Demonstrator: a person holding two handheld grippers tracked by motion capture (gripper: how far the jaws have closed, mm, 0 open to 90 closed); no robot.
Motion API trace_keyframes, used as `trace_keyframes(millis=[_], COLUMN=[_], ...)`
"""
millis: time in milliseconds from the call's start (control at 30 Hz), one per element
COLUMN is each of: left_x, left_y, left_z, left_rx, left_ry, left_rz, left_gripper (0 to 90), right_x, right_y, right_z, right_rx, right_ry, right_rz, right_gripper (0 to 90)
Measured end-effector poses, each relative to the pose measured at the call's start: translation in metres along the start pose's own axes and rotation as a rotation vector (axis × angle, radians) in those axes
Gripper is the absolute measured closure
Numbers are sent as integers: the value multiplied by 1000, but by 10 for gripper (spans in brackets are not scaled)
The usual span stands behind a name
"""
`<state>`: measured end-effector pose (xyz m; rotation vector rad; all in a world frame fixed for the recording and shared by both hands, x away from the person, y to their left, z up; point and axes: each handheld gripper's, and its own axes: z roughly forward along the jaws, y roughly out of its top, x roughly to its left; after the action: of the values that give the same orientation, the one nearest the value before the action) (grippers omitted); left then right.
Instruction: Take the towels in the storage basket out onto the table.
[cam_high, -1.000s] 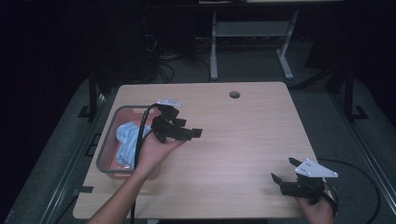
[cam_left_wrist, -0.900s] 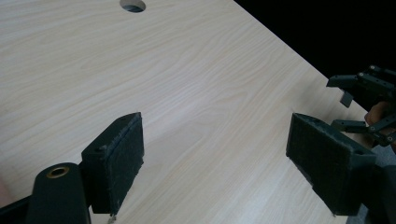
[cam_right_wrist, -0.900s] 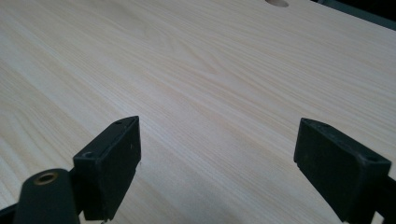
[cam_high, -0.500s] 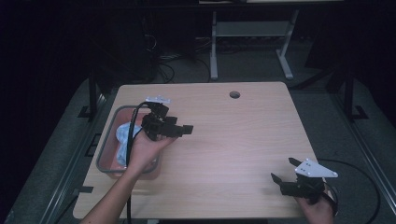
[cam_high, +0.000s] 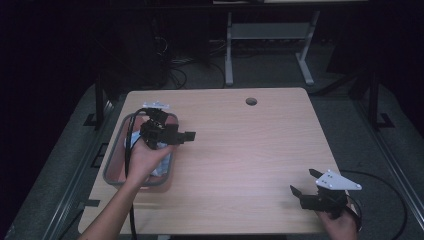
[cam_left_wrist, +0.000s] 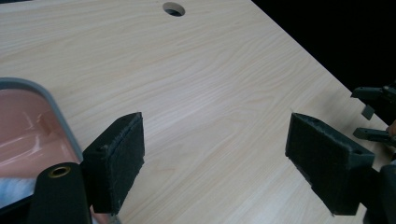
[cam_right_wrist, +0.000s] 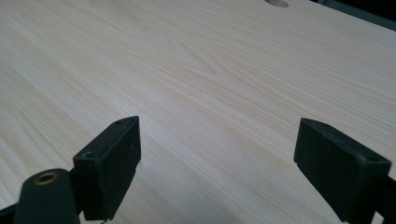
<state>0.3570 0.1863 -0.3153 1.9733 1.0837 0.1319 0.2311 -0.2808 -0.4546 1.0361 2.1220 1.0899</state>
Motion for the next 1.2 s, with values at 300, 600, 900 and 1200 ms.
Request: trace_keyframes(millis=[300,600,900,1200], left_x=[25,49,69,88], left_y=[-11,-25,-39,-55], left_z=[-14,-28,-36,-39], left_rx=[1,-4,7,30], left_ry=[60,110,158,212], left_rz=[-34,-90,-132,-174], left_gripper=[191,192,194,204], right_x=[0,2,2,3], right_y=[0,1,2,2], right_z=[-1,2,3,4], right_rx=[1,9,10,10], right_ry=[1,8,9,12], right_rz=[4,6,-3,-5], right_gripper=[143,143,143,143])
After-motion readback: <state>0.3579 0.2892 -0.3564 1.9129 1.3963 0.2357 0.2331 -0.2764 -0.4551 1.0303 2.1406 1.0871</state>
